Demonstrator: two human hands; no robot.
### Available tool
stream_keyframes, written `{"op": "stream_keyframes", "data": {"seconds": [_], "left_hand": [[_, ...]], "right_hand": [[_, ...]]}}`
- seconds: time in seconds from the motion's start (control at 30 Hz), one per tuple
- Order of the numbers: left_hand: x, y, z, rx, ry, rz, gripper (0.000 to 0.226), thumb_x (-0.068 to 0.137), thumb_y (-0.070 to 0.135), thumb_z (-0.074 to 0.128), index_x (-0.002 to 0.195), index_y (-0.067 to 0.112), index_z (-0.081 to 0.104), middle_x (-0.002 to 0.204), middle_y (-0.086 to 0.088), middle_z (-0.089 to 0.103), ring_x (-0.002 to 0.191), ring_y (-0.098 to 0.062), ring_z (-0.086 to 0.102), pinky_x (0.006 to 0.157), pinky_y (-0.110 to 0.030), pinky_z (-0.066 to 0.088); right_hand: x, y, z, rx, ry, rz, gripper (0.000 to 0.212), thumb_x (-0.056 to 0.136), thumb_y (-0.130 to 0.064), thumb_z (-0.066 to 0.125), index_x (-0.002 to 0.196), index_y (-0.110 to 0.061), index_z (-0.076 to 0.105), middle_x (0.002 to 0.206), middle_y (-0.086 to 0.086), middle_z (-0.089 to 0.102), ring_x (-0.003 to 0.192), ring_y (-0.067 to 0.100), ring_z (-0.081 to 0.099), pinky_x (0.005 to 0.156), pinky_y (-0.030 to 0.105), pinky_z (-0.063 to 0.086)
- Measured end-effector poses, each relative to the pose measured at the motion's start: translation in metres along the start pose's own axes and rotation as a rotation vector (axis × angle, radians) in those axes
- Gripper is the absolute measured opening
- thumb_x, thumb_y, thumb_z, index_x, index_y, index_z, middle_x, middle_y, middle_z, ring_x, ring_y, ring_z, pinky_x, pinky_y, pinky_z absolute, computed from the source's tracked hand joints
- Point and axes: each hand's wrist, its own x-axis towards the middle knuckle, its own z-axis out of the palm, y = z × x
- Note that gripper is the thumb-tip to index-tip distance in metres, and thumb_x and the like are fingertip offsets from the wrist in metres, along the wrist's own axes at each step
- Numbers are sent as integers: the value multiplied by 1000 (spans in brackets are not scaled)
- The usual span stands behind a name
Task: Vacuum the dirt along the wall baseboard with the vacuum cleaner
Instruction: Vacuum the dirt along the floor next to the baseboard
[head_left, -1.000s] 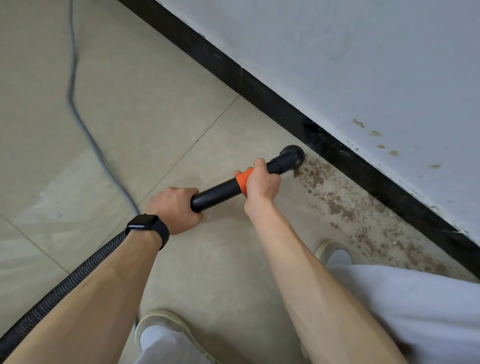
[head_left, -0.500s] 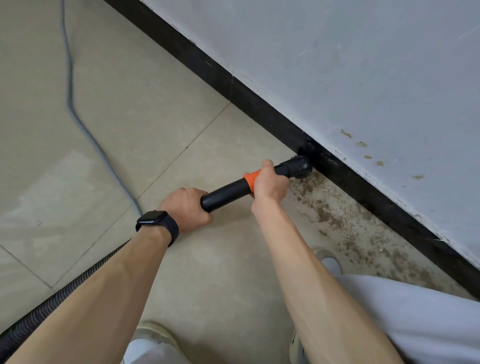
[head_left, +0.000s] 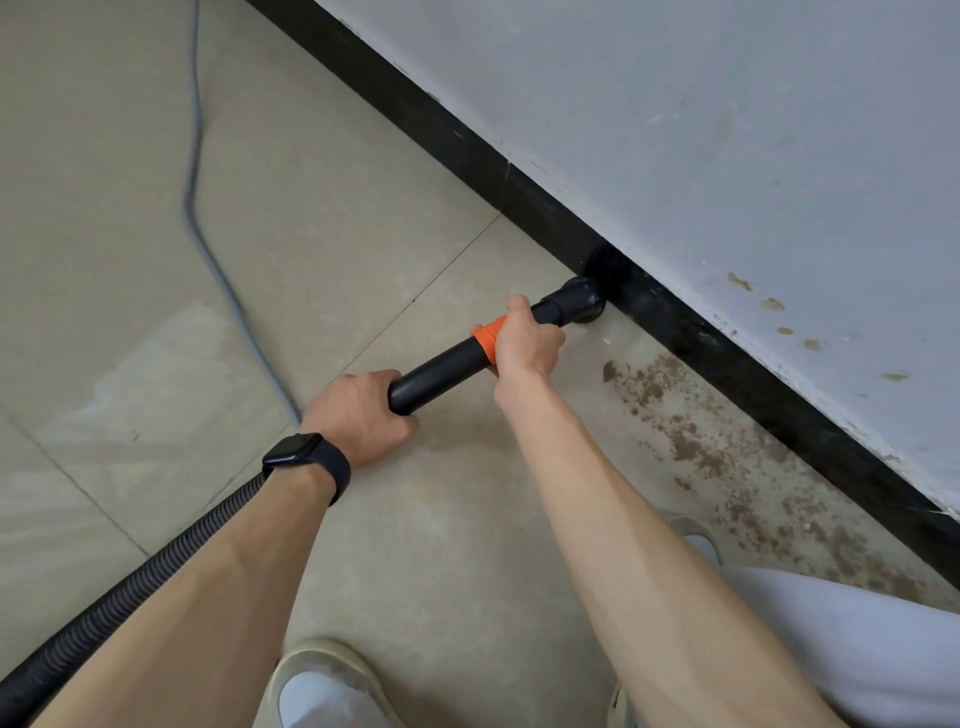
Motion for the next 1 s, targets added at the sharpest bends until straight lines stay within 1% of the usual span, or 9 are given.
{"op": "stream_keyframes", "data": {"seconds": [0.07,0.2,0.3,0.4,0.5,0.6,0.8,0.9,1.0], "left_hand": [[-4,-8,-6,-10,18,-26,13,73,33,63,75,30,50,66,5,59,60,-15,57,51,-24,41],[-17,-30,-18,-2,28,-73,15,73,33,66,74,31,51,65,5,59,59,-15,57,53,-25,43],[-35,-58,-24,-12,9,-129,15,73,30,68,74,32,53,64,7,59,60,-13,57,51,-24,38],[-57,-90,-29,-13,-5,-213,12,74,27,68,75,31,57,66,7,61,64,-16,59,55,-27,41],[-68,-112,-33,32,-34,-249,14,74,28,69,73,30,55,65,8,60,63,-14,58,53,-26,38],[-67,-111,-32,82,-69,-210,12,72,33,66,74,35,54,70,10,61,69,-19,60,59,-28,44],[-55,-75,-13,197,-144,-65,11,73,34,64,77,35,54,73,11,60,70,-16,60,58,-27,44],[-48,-63,-4,263,-173,39,13,72,37,63,74,35,51,69,12,58,64,-10,56,52,-24,38],[-41,-50,4,315,-188,129,10,71,39,57,75,36,50,68,12,58,62,-8,56,51,-25,39]], "right_hand": [[-4,0,11,12,-45,9,38,95,-28,61,124,-11,42,103,9,62,88,31,75,89,49,62],[-20,12,32,43,-134,39,36,96,-25,61,123,-10,42,99,7,63,54,17,73,74,39,65],[-36,37,49,13,-183,49,39,97,-29,60,123,-9,40,103,8,63,69,24,77,84,44,64],[-57,67,66,-29,-252,63,41,96,-34,62,120,-10,38,96,3,63,83,24,77,82,35,63],[-72,91,73,4,-287,103,40,93,-33,68,114,-12,41,96,4,65,88,33,76,90,47,61],[-74,97,61,107,-233,113,32,90,-25,69,108,-14,45,97,7,68,74,29,78,83,46,64],[-68,92,8,241,-14,95,27,92,-23,65,106,-9,47,87,5,69,63,25,77,52,25,56],[-67,93,-18,324,78,101,26,92,-19,65,108,-7,49,80,5,67,60,25,76,51,24,55],[-62,91,-38,385,102,101,17,90,-13,64,98,-8,50,58,-1,61,52,22,70,55,28,58]]}}
